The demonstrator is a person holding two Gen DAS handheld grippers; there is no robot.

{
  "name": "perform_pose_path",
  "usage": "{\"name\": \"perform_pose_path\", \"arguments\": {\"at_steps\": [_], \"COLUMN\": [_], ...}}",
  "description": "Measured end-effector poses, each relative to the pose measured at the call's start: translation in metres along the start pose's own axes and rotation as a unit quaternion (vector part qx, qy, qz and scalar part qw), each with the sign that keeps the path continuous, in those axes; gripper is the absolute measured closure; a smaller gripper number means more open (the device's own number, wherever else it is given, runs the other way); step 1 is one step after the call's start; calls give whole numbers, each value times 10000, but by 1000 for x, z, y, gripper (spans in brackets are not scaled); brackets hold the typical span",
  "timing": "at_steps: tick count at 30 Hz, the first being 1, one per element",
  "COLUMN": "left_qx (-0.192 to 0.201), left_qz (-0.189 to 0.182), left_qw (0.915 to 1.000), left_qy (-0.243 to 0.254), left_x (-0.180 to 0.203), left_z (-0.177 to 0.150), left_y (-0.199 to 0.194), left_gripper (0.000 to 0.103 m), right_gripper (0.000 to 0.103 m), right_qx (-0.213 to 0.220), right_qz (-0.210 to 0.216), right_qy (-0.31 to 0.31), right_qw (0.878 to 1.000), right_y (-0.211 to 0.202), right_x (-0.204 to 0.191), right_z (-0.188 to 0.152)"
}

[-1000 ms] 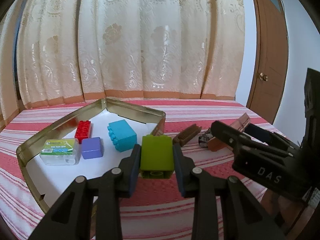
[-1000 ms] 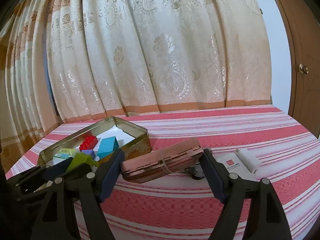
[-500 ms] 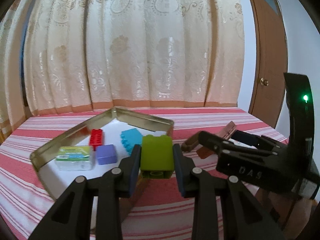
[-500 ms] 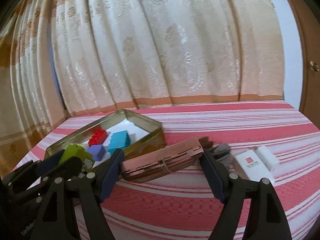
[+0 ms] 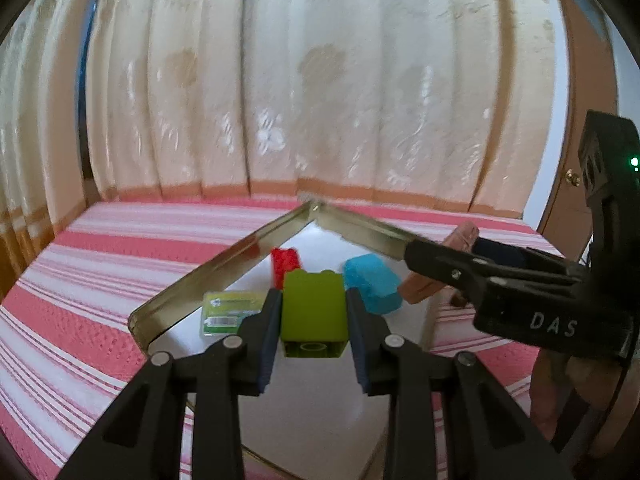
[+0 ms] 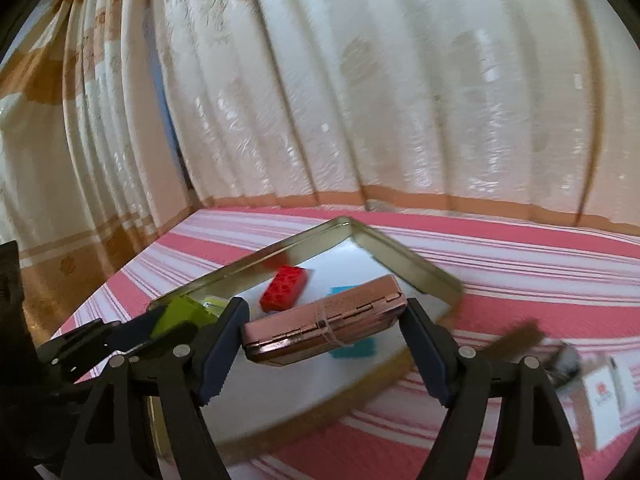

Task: Organize rigid objects
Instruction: 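Release the green block into the tin with the left tool while the right tool releases the copper box, then move the right tool to the white Oriental Club box while the left tool moves toward the gray pouch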

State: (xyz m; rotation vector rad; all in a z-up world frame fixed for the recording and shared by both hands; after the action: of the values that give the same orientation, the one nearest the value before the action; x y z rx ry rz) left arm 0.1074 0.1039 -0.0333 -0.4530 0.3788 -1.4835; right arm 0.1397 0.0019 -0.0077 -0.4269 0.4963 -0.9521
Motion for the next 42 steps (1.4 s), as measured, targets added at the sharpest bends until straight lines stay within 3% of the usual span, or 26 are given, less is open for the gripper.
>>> {"name": "perform_pose_path", "arguments": {"at_steps": [12,25,26,29,30,34,37,42], "left_qx": [-606,-625,-645,-595,-547,-454,-413,-350], "left_qz": [16,-8,6,158,193,184,251,234], "left_qw": [9979,9980,9979,9981,9983,9988,9988,9991], "left_qy": [-249,-56,-42,-16,-7,50,-3,-55], "left_x": [-33,-30,-29,-27,-27,-21,-21,-14], "left_z": [-10,-8,-9,-10,-10,-9,-8,-6], "left_y": [37,39,39,35,33,27,24,18], "left_gripper": [72,71,65,28,23,19,10,9], "right_gripper": [24,23,23,13,12,11,11,11], "right_qx": [-581,-768,-793,-694,-658,-477,-408,-311], "right_qz": [43,121,104,261,304,253,220,16], "right_qy": [-208,-36,-6,70,60,-97,-13,101], "right_qw": [9981,9970,9968,9972,9973,9985,9989,9995], "right_y": [61,70,70,61,57,43,36,21], "right_x": [-13,-8,-7,-9,-10,-14,-8,7], "right_z": [-7,-9,-10,-9,-9,-8,-6,-9]}}
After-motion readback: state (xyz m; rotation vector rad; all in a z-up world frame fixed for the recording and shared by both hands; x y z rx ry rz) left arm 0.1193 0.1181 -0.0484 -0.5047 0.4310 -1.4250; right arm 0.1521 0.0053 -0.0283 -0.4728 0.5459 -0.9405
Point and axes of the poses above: each gripper's, at about its wrist camera, not at the fingertips, and y roughly the way its jaws point, x to its right, z to its top, the point moved 4 cm from there along y, roughly the way its jaws point, and after that the axes turned 5 degrees about y, right-handed, at the moved point
